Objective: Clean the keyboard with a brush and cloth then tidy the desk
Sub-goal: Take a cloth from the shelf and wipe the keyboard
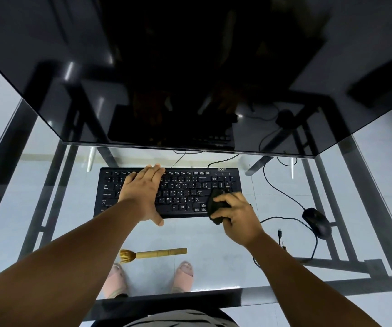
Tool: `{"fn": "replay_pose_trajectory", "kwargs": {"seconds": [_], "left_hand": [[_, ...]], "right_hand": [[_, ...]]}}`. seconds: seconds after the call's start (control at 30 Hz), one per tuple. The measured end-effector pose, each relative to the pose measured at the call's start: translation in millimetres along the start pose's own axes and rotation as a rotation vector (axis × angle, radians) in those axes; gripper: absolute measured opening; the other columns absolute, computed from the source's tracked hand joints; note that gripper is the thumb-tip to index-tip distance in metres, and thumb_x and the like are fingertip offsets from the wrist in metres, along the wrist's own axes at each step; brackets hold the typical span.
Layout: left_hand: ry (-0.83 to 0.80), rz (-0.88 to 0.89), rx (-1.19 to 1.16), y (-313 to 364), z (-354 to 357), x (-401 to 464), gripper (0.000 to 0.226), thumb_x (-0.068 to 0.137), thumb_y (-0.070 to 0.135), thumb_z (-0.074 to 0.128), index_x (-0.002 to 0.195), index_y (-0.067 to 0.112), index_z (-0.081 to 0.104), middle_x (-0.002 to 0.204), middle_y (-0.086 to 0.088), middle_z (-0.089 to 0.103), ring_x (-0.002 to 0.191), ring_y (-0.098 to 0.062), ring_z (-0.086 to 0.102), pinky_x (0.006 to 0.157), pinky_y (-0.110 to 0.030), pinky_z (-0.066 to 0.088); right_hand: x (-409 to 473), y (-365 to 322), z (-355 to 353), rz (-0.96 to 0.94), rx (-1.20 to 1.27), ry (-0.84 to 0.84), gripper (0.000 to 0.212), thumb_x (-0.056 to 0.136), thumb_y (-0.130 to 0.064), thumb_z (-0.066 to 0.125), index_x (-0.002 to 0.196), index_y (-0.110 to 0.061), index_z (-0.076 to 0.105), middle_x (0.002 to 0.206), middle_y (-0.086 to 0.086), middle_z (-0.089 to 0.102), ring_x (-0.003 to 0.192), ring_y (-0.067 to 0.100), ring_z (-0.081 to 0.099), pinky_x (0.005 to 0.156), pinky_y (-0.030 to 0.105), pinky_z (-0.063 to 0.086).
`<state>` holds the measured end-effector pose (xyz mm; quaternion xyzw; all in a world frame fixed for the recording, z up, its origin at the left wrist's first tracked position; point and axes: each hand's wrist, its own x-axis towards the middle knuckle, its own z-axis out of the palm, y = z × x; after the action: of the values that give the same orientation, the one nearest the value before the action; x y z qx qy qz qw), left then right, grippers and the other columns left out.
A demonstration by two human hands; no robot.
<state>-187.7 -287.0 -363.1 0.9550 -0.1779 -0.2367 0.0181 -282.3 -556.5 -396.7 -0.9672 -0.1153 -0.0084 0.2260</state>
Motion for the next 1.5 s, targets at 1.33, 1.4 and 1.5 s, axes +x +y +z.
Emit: {"fn": "replay_pose_trajectory", "kwargs": {"seconds": [1.33, 1.4, 1.5], "left_hand": [[0.143, -0.162, -0.123, -70, 20, -29, 0.149, 0.042, 0.090, 0.062, 0.153, 0.019, -0.006, 0.163, 0.001, -0.005, 0.150, -0.018, -0.008, 0.121, -0.046, -0.002], [0.145, -0.185, -0.124, -87, 17, -33, 0.148, 0.041, 0.088, 0.065, 0.154, 0.019, -0.002, 0.163, 0.000, -0.001, 0.150, -0.019, -0.001, 0.121, -0.046, -0.001], [0.116, -0.174, -0.128, -104, 14, -36, 0.147, 0.040, 0.084, 0.069, 0.153, 0.021, -0.001, 0.163, 0.003, 0.003, 0.149, -0.016, 0.009, 0.121, -0.046, 0.000]], "right_hand": [[68, -66, 47, 0.383, 0.078, 0.262, 0.039, 0.080, -0.001, 0.062, 0.114, -0.018, 0.072, 0.114, 0.006, 0.058, 0.098, 0.028, 0.051, 0.087, 0.038, 0.054], [73, -86, 56, 0.316, 0.092, 0.227, 0.041, 0.079, -0.001, 0.062, 0.114, -0.019, 0.072, 0.115, 0.004, 0.058, 0.098, 0.027, 0.050, 0.086, 0.035, 0.052], [79, -110, 60, 0.049, 0.117, -0.031, 0.045, 0.082, 0.000, 0.057, 0.114, -0.028, 0.072, 0.120, -0.004, 0.057, 0.100, 0.020, 0.046, 0.087, 0.025, 0.044]]}}
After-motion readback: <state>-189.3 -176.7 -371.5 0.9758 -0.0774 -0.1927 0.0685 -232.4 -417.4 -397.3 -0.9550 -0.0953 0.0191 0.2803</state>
